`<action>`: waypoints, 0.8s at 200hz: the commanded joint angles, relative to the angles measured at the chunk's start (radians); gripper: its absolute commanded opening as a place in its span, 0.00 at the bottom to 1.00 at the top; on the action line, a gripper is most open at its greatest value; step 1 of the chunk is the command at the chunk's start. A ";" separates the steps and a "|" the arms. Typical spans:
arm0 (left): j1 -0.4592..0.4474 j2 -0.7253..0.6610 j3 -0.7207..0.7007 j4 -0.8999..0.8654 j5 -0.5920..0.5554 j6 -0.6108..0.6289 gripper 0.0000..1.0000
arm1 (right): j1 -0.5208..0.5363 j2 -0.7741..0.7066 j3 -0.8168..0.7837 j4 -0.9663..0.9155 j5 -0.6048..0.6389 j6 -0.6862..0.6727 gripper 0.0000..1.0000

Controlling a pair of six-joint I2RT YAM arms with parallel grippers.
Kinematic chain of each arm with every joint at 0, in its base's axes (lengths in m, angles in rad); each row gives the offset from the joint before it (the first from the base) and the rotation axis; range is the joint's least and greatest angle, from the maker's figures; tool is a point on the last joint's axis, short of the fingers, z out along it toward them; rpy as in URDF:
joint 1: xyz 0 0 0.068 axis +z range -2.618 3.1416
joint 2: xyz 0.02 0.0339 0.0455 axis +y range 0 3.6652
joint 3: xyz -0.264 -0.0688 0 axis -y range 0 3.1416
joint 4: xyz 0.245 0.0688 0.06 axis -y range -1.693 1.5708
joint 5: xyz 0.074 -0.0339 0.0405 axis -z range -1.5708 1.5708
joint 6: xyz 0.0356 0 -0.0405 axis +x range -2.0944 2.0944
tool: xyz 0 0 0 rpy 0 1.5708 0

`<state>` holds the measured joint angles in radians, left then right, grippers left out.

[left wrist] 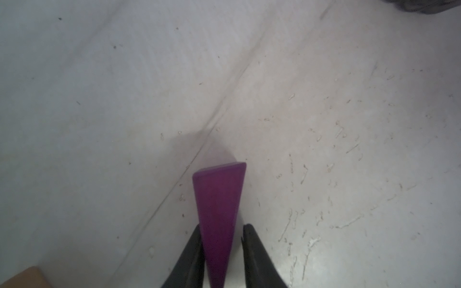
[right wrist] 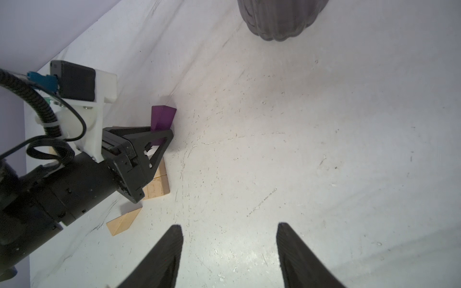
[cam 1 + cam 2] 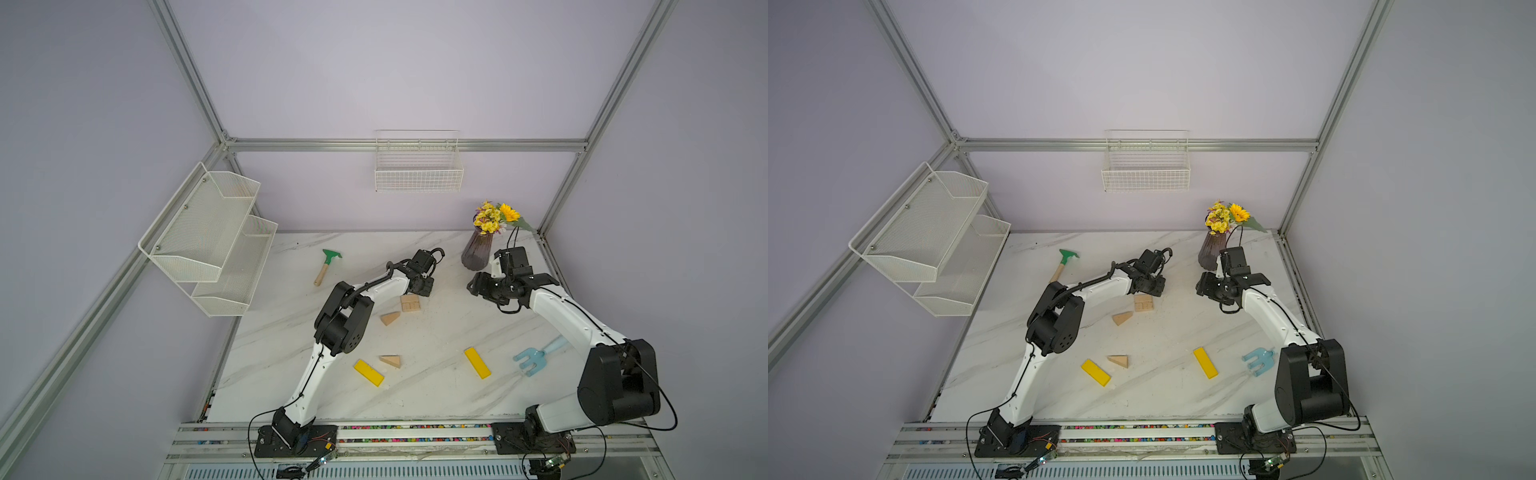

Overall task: Assemble a small pinwheel with building blocks
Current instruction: Assemble the building block at the center of the board.

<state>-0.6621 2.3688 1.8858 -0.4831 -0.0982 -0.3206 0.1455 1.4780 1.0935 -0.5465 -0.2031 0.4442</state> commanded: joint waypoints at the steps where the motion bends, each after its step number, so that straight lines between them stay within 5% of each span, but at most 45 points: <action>1: -0.005 -0.031 -0.025 -0.037 0.028 -0.022 0.29 | -0.004 -0.017 -0.017 0.014 0.002 0.005 0.64; 56: -0.005 -0.096 -0.078 -0.001 0.007 -0.037 0.50 | -0.003 -0.025 0.011 0.006 0.024 -0.012 0.65; 122: -0.004 -0.224 -0.107 0.041 -0.028 -0.031 0.55 | 0.001 -0.065 0.095 -0.029 0.057 -0.100 0.66; 160: -0.002 -0.354 -0.155 0.060 -0.071 -0.031 0.56 | 0.122 -0.069 0.099 -0.027 0.094 -0.167 0.66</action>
<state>-0.6632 2.1468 1.7481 -0.4706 -0.1131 -0.3397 0.1802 1.4181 1.1770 -0.5564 -0.1440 0.3454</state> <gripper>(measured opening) 0.558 0.663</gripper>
